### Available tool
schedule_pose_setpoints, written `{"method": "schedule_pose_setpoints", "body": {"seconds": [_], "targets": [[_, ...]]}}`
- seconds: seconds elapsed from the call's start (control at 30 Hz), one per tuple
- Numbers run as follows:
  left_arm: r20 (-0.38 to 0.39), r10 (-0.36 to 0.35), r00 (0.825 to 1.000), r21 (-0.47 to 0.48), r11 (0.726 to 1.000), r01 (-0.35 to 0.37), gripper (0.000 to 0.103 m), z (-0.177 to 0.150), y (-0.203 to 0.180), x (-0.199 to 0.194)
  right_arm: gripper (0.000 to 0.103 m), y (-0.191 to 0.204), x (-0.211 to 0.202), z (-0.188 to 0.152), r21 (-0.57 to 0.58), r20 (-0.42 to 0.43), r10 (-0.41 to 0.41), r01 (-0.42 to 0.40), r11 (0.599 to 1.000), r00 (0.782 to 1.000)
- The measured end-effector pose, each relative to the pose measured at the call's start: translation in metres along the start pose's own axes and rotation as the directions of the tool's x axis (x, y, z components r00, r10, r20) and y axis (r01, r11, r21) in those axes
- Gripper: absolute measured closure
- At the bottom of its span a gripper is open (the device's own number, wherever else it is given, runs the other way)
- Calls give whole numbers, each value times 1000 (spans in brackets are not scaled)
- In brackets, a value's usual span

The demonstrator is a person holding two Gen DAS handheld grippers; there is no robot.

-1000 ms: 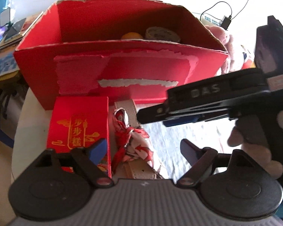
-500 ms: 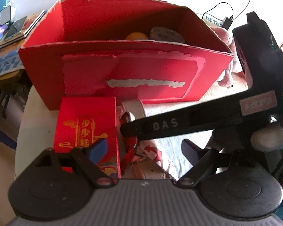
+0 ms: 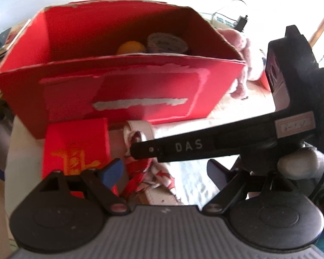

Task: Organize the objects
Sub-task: 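Close the right gripper on the beige strap item with red ribbon, then lift the strap item with the right gripper and carry it over the box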

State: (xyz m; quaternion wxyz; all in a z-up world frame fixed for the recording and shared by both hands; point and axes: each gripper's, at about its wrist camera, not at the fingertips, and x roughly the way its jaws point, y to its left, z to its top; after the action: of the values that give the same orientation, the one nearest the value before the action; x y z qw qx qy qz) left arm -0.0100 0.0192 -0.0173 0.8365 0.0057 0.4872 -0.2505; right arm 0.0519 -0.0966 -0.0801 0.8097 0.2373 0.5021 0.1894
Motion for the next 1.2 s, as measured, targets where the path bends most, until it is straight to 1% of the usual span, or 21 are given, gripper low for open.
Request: {"method": "schedule_pose_setpoints", "body": {"seconds": [0.1,0.17,0.27,0.33,0.4,0.47,0.53,0.6,0.63,0.67,0.73,0.77,0.83,0.9,0.93,1.0,1.03,1.07,1.1,1.13,1.2], "targets": [[-4,-11,1000,31,999,11,19,3,-8,5,75,-7,-5,-3,41,13,7,-7,999,1000],[-9,3,1000,57,998,-2,19,4,-14,10,75,-13,-9,-5,68,23,8,-9,998,1000],[-24,0,1000,68,998,2,19,6,-17,20,75,-16,-16,-8,88,37,10,-13,996,999],[-40,-8,999,72,997,10,18,6,-18,28,76,-19,-22,-10,101,49,-2,-3,995,999],[-37,10,999,93,996,-6,17,6,-21,34,76,-19,-24,-12,116,59,-26,19,993,998],[-37,-3,999,99,995,7,16,6,-23,35,76,-21,-25,-14,144,62,-38,29,989,997],[-55,-27,998,99,995,33,17,7,-24,39,77,-30,-31,-19,175,67,-64,52,983,996],[-81,-50,996,100,993,58,21,7,-28,44,85,-36,-35,-21,193,63,-114,100,976,991],[-88,-51,995,111,992,61,22,7,-31,47,85,-40,-37,-23,207,63,-134,118,971,989],[-93,-47,995,124,991,59,26,5,-36,47,85,-45,-38,-25,224,62,-133,116,968,989],[-103,-31,994,145,988,46,28,4,-42,52,85,-52,-43,-30,264,67,-116,95,960,991],[-108,-25,994,149,988,41,30,5,-45,56,83,-54,-46,-31,274,77,-108,83,958,991],[-114,-4,993,153,988,21,29,5,-46,60,82,-55,-52,-33,279,101,-93,61,958,991],[-119,5,993,147,989,13,29,5,-45,63,73,-53,-57,-33,276,120,-75,39,960,990],[-120,7,993,143,990,10,29,5,-45,65,72,-53,-58,-34,275,125,-63,26,961,990],[-122,11,992,135,991,6,29,4,-44,65,65,-52,-56,-33,270,124,-33,-2,963,992],[-125,14,992,133,991,2,29,3,-43,65,64,-50,-54,-33,262,125,-14,-20,965,992],[-132,20,991,129,992,-3,30,2,-42,67,63,-46,-51,-31,253,123,2,-33,967,992],[-142,28,990,126,992,-10,32,1,-42,69,59,-43,-48,-29,240,117,13,-41,970,993],[-134,44,990,131,991,-27,32,0,-42,69,56,-41,-46,-28,228,105,14,-38,973,994],[-129,63,990,140,989,-45,37,0,-43,68,47,-38,-44,-31,210,79,17,-34,977,997]]}}
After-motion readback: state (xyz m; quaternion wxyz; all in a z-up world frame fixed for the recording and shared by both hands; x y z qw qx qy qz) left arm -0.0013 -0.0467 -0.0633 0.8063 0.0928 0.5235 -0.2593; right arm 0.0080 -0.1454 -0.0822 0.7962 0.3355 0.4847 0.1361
